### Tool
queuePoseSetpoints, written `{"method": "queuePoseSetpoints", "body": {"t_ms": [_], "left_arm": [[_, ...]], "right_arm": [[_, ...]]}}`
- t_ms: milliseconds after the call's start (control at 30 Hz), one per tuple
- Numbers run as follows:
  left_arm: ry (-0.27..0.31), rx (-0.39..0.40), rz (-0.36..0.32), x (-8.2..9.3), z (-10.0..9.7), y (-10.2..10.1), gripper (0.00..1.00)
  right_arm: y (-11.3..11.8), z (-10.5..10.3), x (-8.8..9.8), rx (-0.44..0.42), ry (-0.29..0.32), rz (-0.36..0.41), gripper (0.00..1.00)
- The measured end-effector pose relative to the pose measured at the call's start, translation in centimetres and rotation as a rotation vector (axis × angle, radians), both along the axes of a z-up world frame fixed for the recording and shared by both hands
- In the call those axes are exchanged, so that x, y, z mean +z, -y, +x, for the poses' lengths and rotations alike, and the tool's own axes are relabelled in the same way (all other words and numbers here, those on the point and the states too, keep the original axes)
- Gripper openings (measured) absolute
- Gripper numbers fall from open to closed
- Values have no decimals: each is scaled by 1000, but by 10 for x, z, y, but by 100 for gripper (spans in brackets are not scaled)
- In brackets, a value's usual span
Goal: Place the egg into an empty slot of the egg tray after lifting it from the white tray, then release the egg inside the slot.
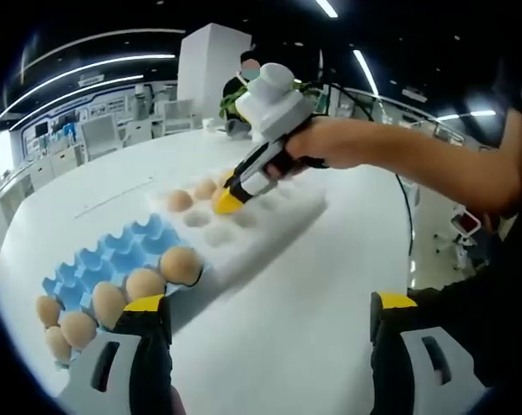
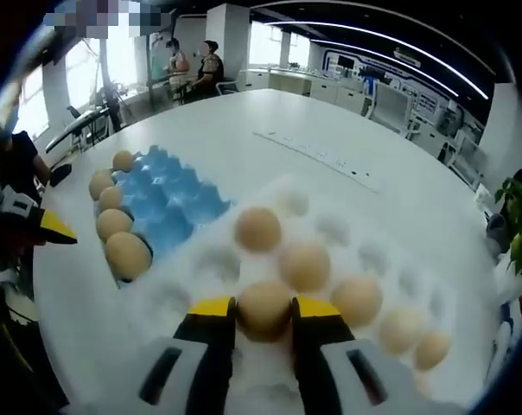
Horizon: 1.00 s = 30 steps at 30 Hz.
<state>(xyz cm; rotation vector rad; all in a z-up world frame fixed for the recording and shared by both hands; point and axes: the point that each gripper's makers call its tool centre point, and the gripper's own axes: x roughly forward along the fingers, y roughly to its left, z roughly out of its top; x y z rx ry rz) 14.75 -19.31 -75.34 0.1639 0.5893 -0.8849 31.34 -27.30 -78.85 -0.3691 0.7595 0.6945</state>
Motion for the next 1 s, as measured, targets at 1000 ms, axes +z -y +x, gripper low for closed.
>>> {"method": "queuePoseSetpoints", "body": {"t_ms": [1000], "left_arm": [[32,76,-33,12,24,-20,98]], "right_arm": [[3,-1,33,-16,91,91,26]]}}
